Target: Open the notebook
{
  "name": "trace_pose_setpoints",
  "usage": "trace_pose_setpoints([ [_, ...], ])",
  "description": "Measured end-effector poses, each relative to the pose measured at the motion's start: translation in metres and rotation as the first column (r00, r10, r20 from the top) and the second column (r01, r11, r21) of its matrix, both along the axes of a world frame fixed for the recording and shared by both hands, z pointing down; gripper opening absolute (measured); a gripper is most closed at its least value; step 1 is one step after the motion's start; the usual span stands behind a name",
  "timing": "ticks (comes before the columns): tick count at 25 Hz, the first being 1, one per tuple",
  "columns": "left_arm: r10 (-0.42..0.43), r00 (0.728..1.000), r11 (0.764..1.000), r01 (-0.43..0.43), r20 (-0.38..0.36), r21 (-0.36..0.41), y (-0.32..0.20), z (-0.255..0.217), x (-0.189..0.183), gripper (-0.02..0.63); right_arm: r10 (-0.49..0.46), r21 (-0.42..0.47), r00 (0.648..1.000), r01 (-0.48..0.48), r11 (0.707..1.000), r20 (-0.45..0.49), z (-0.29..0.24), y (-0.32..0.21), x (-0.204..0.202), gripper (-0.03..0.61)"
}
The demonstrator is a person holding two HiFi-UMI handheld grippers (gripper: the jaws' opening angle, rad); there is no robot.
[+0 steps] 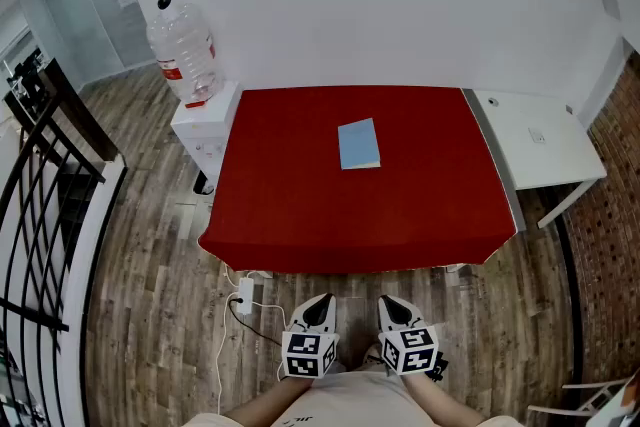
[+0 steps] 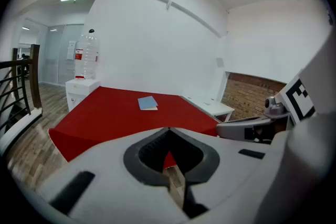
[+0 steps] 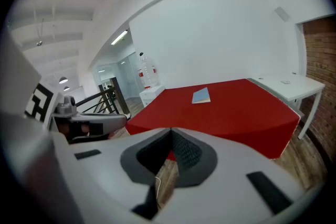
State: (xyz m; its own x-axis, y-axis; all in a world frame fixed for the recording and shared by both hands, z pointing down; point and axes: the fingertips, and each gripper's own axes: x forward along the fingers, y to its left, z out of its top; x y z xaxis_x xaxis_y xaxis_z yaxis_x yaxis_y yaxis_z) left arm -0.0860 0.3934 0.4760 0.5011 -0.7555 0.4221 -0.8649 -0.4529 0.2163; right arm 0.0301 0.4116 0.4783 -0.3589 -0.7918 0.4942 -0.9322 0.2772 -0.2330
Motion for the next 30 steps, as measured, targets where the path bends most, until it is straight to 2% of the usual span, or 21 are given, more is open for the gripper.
trace_pose_setpoints([
  [6, 0.021, 1.000, 1.000, -0.021, -0.001, 0.003, -0.008, 0.001, -0.025, 0.006, 0.039, 0.023, 0.999, -0.039, 0.999, -0.004, -0.004, -0.011, -0.020, 0.006],
  [15, 0.026, 1.000, 1.000, -0.026, -0.012, 0.001, -0.047, 0.006, -0.032, 0.006, 0.034, 0.030, 0.999, -0.034, 0.999, -0.011, 0.002, -0.049, -0.032, 0.006],
  [20, 0.011, 1.000, 1.000, -0.011, -0.005, -0.006, -0.102, 0.015, -0.021, 0.006, 0.023, 0.046, 1.000, -0.023, 0.999, -0.005, 0.007, -0.110, -0.020, 0.006],
  [24, -0.009, 1.000, 1.000, 0.009, -0.005, -0.001, -0.166, 0.017, -0.002, 0.006, 0.005, 0.061, 1.000, -0.005, 0.998, -0.002, 0.007, -0.178, -0.001, 0.006],
  [30, -0.066, 0.998, 0.998, 0.066, -0.001, 0.014, -0.263, 0.004, 0.025, 0.006, -0.072, 0.084, 0.997, 0.073, 0.994, -0.019, -0.005, -0.274, 0.025, 0.006],
])
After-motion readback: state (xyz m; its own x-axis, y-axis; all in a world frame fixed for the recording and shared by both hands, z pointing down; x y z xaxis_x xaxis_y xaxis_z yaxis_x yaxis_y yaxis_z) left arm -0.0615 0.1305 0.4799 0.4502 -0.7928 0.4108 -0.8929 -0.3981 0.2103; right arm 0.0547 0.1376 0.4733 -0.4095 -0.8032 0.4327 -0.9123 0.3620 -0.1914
